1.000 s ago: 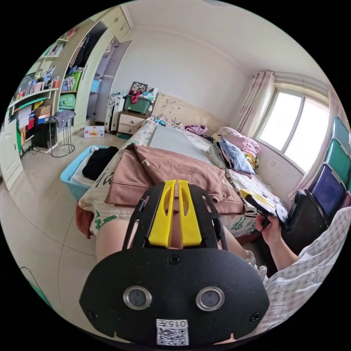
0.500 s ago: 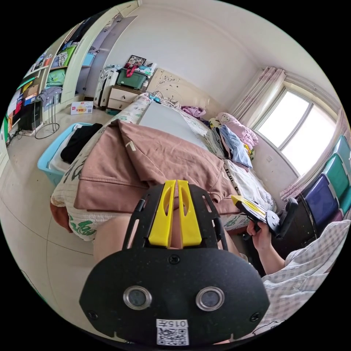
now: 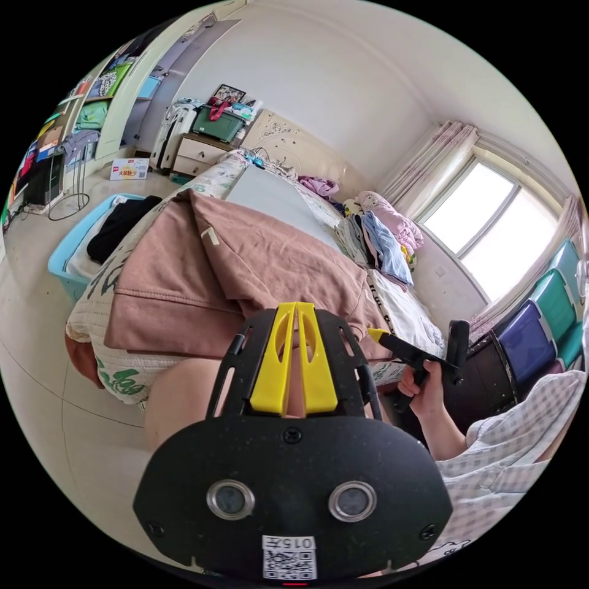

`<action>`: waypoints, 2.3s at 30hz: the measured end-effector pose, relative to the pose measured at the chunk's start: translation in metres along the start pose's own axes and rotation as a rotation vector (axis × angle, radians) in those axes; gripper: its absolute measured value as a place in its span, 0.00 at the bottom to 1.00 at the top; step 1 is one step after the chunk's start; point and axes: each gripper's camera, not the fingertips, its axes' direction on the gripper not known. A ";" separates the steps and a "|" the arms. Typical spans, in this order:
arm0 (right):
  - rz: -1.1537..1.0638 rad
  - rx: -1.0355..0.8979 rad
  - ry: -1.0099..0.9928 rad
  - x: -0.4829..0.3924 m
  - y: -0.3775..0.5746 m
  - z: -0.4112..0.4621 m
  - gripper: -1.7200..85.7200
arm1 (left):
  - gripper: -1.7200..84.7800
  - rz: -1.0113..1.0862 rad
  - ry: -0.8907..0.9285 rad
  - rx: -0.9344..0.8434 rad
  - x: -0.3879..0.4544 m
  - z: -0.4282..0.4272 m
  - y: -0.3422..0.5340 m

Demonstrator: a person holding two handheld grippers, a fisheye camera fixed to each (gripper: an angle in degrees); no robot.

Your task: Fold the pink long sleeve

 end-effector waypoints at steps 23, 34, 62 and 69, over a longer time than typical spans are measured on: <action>-0.225 0.068 0.195 -0.043 -0.044 0.006 0.09 | 0.11 -0.073 -0.127 0.007 -0.018 0.025 0.003; -0.170 -0.050 0.201 -0.021 -0.067 0.027 0.11 | 0.11 -0.026 -0.161 -0.143 -0.020 0.096 -0.007; 0.021 0.231 0.425 0.042 -0.001 -0.128 0.14 | 0.11 0.563 -0.231 -0.162 0.190 0.203 -0.087; 0.155 0.205 0.293 0.085 -0.005 -0.108 0.14 | 0.14 0.665 0.055 -0.276 0.297 0.395 -0.159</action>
